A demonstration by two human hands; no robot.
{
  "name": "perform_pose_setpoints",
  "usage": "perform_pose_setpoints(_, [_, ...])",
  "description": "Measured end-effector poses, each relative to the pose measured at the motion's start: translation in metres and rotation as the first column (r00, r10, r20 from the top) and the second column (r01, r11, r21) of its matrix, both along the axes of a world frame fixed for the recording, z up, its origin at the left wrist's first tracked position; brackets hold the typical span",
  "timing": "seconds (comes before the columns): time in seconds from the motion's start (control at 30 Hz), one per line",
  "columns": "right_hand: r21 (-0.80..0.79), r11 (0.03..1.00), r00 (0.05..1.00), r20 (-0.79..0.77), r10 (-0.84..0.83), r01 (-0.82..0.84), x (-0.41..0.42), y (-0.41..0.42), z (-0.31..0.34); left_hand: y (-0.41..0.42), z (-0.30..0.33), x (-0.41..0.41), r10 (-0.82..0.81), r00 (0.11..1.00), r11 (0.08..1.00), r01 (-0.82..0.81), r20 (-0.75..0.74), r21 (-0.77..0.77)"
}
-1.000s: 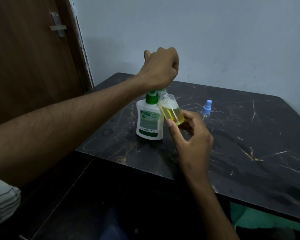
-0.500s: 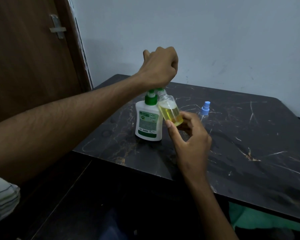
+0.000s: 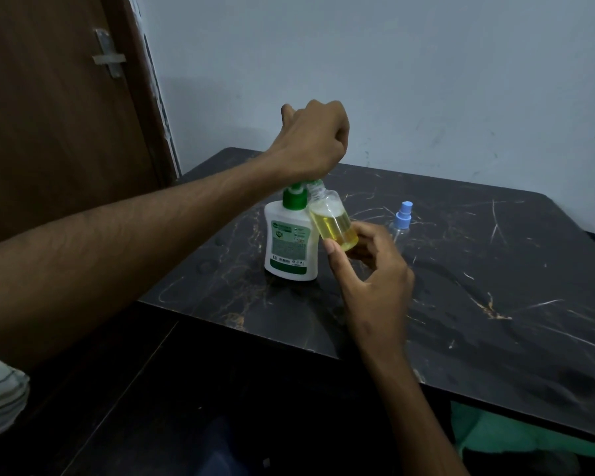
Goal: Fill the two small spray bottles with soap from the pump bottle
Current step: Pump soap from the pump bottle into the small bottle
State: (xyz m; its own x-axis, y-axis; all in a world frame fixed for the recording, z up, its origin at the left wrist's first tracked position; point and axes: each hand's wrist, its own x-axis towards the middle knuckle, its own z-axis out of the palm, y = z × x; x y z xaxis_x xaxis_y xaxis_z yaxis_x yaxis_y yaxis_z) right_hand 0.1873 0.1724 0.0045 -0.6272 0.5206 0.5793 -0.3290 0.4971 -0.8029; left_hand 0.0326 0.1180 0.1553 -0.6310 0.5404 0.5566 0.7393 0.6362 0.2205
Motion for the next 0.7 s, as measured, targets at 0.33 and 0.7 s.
perform_pose_setpoints(0.33, [-0.011, 1.000, 1.000, 0.003, 0.004, -0.004, -0.0013, -0.0001, 0.0006, 0.0012, 0.0005, -0.0010, -0.002, 1.000, 1.000, 0.002, -0.004, -0.004])
perform_pose_setpoints(0.7, [-0.009, 1.000, 1.000, -0.012, 0.005, -0.005, -0.0003, 0.0008, 0.0007, 0.0007, 0.0011, -0.0046, 0.015, 1.000, 1.000, -0.015, 0.017, -0.016])
